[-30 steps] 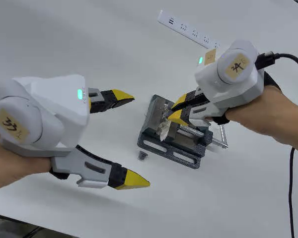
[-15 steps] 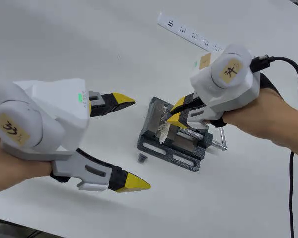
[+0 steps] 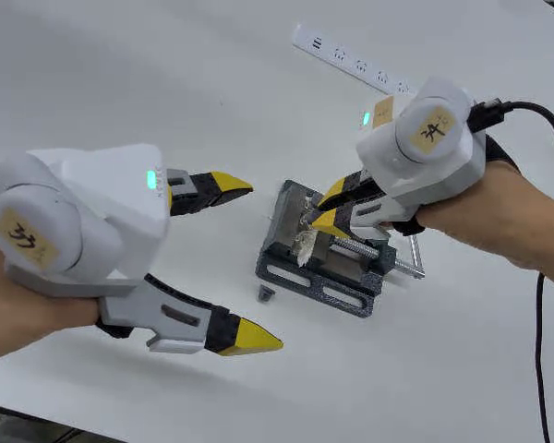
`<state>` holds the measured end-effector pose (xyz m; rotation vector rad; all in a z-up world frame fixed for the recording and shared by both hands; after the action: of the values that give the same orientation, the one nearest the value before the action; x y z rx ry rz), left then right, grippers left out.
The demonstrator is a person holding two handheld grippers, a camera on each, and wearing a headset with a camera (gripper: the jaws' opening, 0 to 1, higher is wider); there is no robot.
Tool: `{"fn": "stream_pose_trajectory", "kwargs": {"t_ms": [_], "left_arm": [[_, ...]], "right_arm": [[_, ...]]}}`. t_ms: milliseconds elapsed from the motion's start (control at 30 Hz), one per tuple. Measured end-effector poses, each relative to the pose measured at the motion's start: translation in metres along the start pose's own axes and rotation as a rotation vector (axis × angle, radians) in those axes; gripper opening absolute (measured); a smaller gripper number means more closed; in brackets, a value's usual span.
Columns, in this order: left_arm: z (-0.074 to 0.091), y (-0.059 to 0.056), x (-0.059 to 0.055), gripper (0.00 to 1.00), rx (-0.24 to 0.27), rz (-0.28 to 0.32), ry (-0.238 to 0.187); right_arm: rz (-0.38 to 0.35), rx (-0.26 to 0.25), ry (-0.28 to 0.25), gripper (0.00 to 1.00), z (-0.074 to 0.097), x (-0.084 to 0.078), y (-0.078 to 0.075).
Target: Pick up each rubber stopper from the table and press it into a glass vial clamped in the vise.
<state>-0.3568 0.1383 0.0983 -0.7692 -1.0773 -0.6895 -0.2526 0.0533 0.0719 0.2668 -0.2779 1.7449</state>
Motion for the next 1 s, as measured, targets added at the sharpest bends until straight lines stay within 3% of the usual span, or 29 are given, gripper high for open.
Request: {"fn": "stream_pose_trajectory", "kwargs": {"t_ms": [333, 600, 733, 800, 1000], "left_arm": [[0.000, 0.000, -0.001, 0.87, -0.002, 0.001, 0.001], [0.000, 0.001, -0.002, 0.86, -0.002, -0.001, 0.002], [-0.001, 0.000, 0.000, 0.86, -0.001, -0.001, -0.004], [-0.001, -0.001, 0.000, 0.86, -0.001, 0.001, -0.001], [-0.001, -0.001, -0.001, 0.86, -0.004, 0.002, -0.001]], "right_arm": [[-0.001, -0.004, -0.005, 0.09, 0.001, -0.001, 0.001], [-0.013, -0.032, -0.032, 0.09, 0.013, 0.000, -0.002], [-0.008, -0.044, -0.033, 0.07, 0.013, -0.001, -0.003], [0.000, -0.035, -0.039, 0.01, 0.014, -0.001, -0.002], [-0.011, -0.024, -0.052, 0.01, 0.011, 0.000, 0.000]]}}
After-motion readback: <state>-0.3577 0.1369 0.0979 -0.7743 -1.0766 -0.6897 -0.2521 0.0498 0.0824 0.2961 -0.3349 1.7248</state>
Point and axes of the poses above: the centre of the closed fingertips' face, and the gripper's own axes: z roughly backward along the fingers, y roughly to its left, x roughly out of its top, the point moved 5 cm from there along z, roughly backward along the fingers, and after that the axes turned 5 degrees about z, right-handed, at the moved point
